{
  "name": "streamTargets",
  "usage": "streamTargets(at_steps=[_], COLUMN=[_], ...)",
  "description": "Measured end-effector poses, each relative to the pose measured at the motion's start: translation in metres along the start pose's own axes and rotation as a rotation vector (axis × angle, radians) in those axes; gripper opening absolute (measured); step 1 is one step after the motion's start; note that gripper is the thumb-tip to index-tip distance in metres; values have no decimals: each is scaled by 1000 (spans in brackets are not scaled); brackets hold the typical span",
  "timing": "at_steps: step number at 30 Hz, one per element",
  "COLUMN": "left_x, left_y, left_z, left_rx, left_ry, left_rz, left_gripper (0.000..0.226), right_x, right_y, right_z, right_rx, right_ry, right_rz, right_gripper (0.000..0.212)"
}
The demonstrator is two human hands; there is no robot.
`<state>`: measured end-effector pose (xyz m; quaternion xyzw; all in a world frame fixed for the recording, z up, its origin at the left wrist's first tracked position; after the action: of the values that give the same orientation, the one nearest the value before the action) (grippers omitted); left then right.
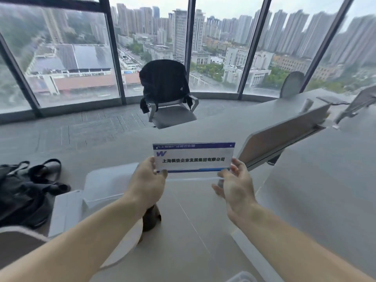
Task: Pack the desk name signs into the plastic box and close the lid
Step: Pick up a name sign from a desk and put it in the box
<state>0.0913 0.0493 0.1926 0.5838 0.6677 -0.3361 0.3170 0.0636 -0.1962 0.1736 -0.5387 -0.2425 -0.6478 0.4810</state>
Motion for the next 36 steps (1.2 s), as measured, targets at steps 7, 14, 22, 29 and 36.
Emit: streamTargets(at_steps=[7,14,22,29,36], left_x=[-61,-70,-18,33,89], left_y=[-84,-184,-338,-452,-498], left_z=[-142,-225,-305,-368,-432], left_rx=[-56,87,207,190,72], left_ry=[47,105,563,457,584], left_rz=[142,197,122,-51,-140], left_gripper=[22,23,24,21,16], right_x=[86,122,75,-9,-70], right_y=[-122,-217,-325,-443,-551], right_z=[34,49,105,178,240], right_rx=[-62,42,391,644,759], right_ry=[195,20,16,-104,-182], right_rz=[-27,-124,1,159,221], right_gripper=[40,27,23,25,24])
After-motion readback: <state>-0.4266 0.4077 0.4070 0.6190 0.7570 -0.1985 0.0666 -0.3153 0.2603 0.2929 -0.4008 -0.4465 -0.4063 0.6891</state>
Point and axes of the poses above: each hand's wrist, its own y-axis towards the middle knuckle, its own z-axis out of the palm, x = y × z, the point moved 10 cm from there along y, towards the middle knuckle, and after that the axes turned 11 degrees about y, right-handed, at the moved point
